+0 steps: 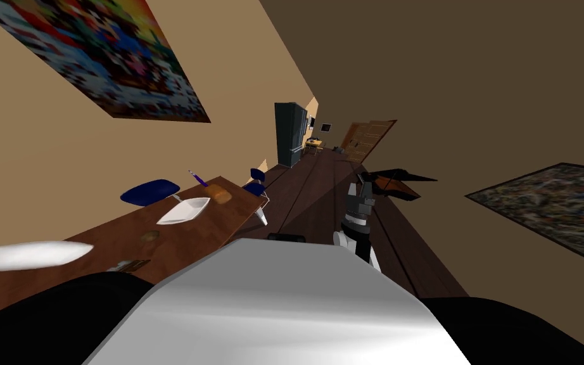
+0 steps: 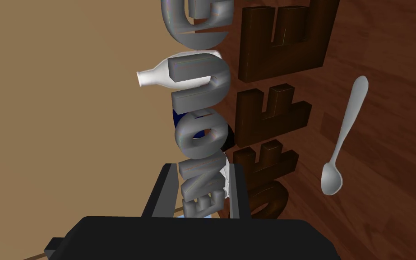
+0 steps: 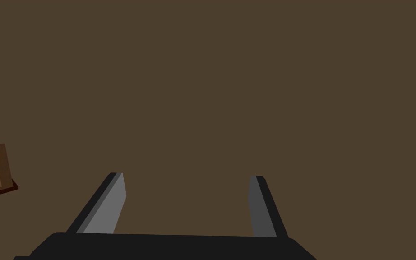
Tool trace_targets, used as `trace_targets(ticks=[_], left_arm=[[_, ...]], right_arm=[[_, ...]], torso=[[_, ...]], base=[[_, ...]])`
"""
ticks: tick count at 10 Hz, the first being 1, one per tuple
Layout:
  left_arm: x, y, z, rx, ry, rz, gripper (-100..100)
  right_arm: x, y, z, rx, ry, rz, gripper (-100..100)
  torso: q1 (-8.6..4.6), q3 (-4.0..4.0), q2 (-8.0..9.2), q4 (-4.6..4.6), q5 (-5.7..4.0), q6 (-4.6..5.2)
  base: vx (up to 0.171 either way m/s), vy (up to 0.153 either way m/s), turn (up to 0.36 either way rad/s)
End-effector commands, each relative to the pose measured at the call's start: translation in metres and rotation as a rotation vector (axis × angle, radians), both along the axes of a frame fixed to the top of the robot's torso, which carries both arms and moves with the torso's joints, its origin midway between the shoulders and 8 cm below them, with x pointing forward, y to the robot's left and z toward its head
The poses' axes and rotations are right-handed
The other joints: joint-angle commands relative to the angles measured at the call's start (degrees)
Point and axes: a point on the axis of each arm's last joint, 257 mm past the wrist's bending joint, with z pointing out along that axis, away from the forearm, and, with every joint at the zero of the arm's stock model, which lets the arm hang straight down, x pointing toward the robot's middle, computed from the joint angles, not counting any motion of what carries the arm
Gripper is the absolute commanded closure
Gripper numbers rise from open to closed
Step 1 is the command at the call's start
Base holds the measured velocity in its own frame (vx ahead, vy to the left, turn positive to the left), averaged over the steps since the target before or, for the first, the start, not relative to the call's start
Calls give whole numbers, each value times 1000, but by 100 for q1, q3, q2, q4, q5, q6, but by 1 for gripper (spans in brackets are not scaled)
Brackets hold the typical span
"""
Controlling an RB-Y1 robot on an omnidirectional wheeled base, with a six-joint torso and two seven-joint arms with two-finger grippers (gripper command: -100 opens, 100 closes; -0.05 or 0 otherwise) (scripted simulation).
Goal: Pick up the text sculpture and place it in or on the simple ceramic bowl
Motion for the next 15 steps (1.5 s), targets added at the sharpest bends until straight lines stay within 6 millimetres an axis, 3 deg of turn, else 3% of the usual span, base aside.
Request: trace_targets(ticks=[1,6,15], left_arm=[[-10,10,13,-5,-13,28,100],[-26,33,22,-50,-30,98,100],[-44,65,16,-143,-18,229,100]], right_arm=[[0,0,0,0,0,0,0],[0,0,0,0,0,0,0],[0,0,0,0,0,0,0]], torso=[[0,0,0,0,0,0],[29,-23,-44,-5,12,15],[65,-64,-112,-21,18,31]], base=[[22,-11,-171],[80,28,-143],[179,103,-199]])
